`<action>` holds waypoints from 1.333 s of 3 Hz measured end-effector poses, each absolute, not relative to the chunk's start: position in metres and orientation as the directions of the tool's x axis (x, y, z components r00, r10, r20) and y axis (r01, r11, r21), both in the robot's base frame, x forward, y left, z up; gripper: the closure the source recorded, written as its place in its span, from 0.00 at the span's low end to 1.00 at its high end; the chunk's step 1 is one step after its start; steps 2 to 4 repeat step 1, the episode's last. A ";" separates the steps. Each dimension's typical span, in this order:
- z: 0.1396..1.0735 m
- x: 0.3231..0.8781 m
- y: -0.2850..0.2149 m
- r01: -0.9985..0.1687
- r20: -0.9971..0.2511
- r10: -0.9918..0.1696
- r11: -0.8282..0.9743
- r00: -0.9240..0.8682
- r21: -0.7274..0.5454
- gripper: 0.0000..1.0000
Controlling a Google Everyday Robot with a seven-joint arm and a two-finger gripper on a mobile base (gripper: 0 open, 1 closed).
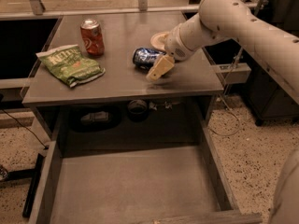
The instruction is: Pick pepsi can from top drawer and place on counter
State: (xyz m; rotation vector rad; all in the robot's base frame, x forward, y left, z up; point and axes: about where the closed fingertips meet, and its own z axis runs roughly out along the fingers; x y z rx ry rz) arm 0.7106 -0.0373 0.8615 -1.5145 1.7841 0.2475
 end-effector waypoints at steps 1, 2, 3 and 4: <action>0.861 0.711 -0.037 -0.907 -0.653 -0.757 0.275 0.001 -0.320 0.00; 0.861 0.711 -0.037 -0.907 -0.653 -0.757 0.275 0.001 -0.320 0.00; 0.861 0.711 -0.037 -0.907 -0.653 -0.757 0.275 0.001 -0.320 0.00; 0.861 0.711 -0.037 -0.907 -0.653 -0.757 0.275 0.001 -0.320 0.00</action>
Offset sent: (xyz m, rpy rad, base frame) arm 0.0000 0.0000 0.0000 0.0000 0.0000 0.0000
